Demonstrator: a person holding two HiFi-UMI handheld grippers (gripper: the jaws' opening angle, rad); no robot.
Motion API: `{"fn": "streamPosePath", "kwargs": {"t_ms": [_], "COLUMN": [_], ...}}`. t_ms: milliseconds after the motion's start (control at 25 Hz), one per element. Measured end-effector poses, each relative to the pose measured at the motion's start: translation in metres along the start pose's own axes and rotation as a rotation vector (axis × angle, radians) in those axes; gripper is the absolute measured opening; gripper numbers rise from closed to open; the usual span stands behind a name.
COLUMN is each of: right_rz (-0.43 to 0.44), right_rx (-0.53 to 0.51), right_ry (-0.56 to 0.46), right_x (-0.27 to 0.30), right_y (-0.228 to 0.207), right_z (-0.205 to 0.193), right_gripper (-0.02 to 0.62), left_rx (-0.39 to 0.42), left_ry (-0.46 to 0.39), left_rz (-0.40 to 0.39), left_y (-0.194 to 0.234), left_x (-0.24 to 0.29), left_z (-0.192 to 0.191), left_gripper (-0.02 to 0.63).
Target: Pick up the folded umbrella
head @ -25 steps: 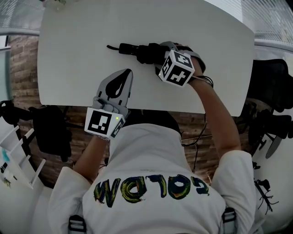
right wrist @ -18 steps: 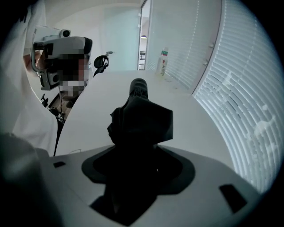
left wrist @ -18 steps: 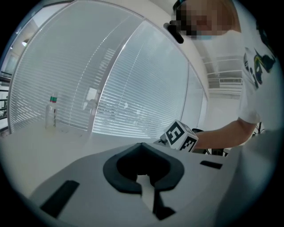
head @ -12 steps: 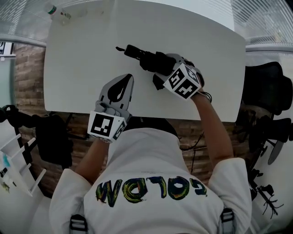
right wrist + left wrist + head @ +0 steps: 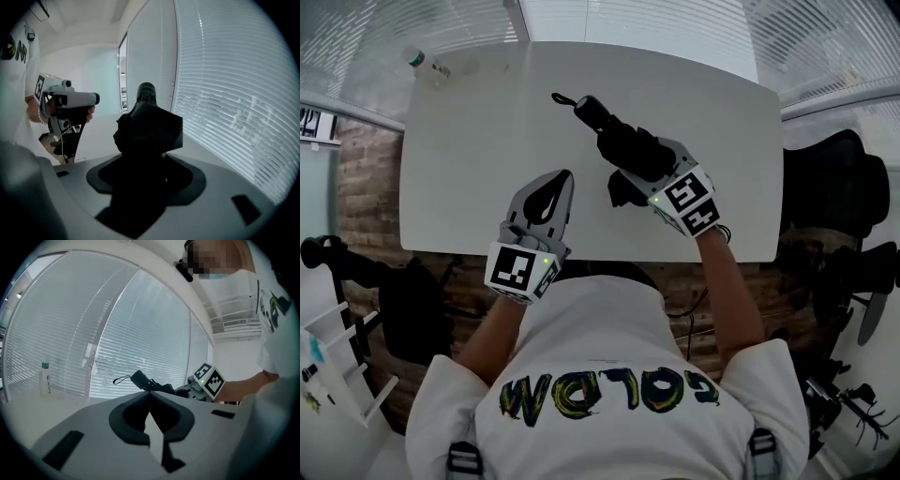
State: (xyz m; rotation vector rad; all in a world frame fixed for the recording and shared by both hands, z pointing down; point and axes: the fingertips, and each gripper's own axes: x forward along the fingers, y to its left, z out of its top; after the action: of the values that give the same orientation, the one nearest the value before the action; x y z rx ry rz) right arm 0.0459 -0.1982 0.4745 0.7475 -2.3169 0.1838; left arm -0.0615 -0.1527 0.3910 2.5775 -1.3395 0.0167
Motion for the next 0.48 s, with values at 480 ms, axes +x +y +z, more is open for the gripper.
{"fn": "streamPosePath", "kwargs": {"t_ms": [480], "right_rz": [-0.115], "right_rx": [0.129], "right_ry": [-0.326], "right_x": [-0.084], "right_y": [-0.011], "right_z": [0.053], "right_gripper": [0.255], "left_rx": [0.057], "left_ry": [-0.081], "left_rz": [-0.018], "left_y": [-0.017], "left_x": [0.013], "left_z": [0.047], "left_gripper": [0.008]}}
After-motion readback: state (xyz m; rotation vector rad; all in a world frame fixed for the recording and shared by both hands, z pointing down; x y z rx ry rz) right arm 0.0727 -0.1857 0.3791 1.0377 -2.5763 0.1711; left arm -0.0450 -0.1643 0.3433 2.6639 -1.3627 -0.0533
